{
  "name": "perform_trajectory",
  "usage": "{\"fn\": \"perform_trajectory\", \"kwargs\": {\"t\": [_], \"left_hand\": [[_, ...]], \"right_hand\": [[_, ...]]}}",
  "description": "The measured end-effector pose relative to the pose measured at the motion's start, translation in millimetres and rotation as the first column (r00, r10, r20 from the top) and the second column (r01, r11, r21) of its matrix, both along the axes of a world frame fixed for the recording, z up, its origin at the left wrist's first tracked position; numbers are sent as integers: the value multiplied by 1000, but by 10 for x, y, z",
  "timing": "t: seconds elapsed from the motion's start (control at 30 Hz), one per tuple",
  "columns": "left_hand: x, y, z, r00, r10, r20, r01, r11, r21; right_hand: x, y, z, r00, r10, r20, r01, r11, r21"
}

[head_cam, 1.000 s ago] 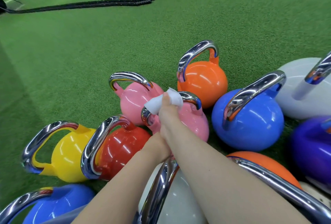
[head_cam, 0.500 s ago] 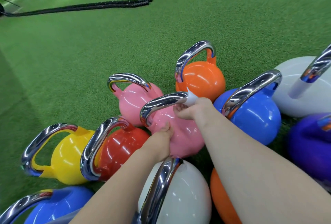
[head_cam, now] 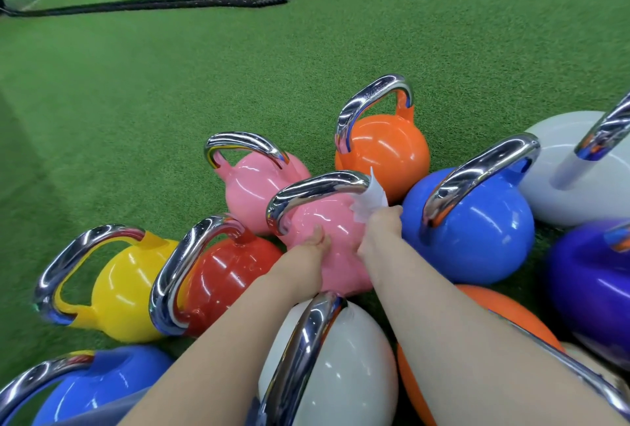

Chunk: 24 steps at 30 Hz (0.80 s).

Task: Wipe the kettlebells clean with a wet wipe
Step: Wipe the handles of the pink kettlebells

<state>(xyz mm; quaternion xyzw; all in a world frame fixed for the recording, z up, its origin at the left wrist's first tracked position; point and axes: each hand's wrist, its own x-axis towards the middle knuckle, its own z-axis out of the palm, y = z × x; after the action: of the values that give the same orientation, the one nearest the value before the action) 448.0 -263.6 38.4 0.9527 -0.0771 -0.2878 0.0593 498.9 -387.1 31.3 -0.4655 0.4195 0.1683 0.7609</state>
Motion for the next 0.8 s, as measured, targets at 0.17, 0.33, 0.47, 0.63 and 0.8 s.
{"fn": "perform_trajectory", "kwargs": {"t": [0.17,0.33,0.47,0.63,0.8], "left_hand": [[2,-11,12,999,-43,13,42,999,30],[7,5,7,1000,-21,-5,21,1000,4],[0,21,7,1000,-11,4,11,1000,-18],[13,42,7,999,-35,3,35,999,-18],[18,54,13,999,-37,-9,37,999,-15]], "right_hand": [[-164,173,-17,927,309,211,-21,606,-795],[-74,103,-135,756,470,455,174,526,-832],[-60,106,-207,673,599,434,242,376,-894],[-4,138,-263,688,565,455,201,455,-868],[15,144,-318,838,320,443,142,655,-742]]}}
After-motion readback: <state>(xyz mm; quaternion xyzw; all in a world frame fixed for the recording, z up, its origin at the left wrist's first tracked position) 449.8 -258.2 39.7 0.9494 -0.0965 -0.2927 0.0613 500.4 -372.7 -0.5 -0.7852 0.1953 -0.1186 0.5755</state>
